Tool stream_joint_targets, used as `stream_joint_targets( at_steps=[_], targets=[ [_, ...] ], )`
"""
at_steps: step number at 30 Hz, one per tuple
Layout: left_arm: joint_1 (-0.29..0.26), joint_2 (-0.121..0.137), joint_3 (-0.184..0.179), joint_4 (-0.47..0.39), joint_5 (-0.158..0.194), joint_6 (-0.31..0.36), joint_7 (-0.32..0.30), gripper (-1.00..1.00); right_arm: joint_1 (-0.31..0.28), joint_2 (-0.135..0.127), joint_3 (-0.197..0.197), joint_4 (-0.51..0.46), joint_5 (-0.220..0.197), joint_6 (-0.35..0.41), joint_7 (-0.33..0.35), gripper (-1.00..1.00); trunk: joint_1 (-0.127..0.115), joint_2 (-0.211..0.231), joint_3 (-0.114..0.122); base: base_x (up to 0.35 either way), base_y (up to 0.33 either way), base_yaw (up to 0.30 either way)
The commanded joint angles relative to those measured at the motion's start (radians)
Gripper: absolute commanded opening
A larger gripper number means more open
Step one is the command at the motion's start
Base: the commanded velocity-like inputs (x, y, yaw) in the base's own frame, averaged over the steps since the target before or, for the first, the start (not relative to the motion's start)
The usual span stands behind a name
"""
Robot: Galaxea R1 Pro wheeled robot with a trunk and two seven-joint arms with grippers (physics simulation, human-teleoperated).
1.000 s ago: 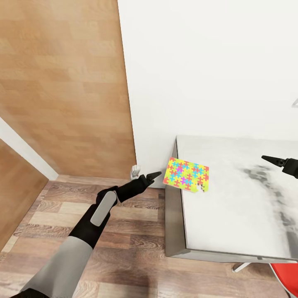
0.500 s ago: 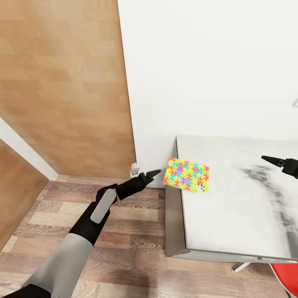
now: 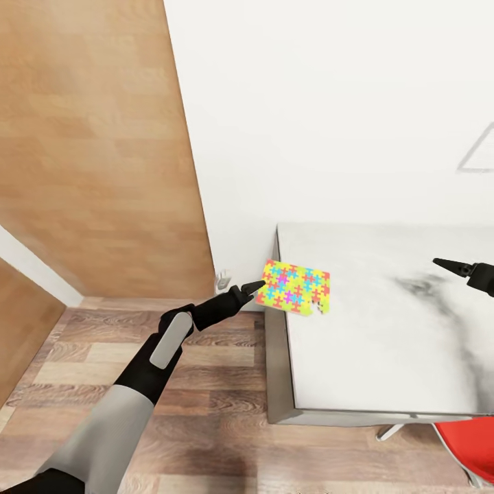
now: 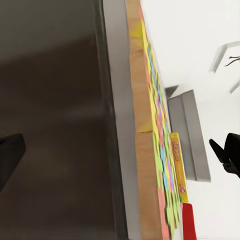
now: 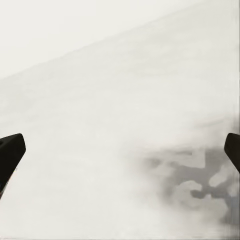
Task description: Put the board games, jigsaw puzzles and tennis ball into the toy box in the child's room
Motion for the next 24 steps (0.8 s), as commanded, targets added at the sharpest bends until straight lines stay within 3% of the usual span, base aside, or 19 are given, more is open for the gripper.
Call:
stream_joint_targets(
  at_steps=[1, 9, 24],
  targets=[
    [0.0, 0.0, 0.001, 0.001, 0.005, 0.006, 0.0, 1.0, -0.001, -0.001, -0.001, 0.0, 0.01, 0.004, 0.01, 1.0, 0.0, 0.0, -0.001, 0.0, 0.0, -0.213],
    [-0.001, 0.0, 0.001, 0.003, 0.005, 0.006, 0.0, 1.0, -0.001, -0.002, -0.003, 0.0, 0.01, 0.004, 0.01, 1.0, 0.0, 0.0, -0.001, 0.0, 0.0, -0.142],
    [0.0, 0.0, 0.003, 0.012, 0.005, 0.004, -0.001, 1.0, -0.001, -0.006, -0.006, 0.0, 0.01, 0.004, 0.011, 1.0, 0.0, 0.0, -0.001, 0.0, 0.0, -0.029]
  ],
)
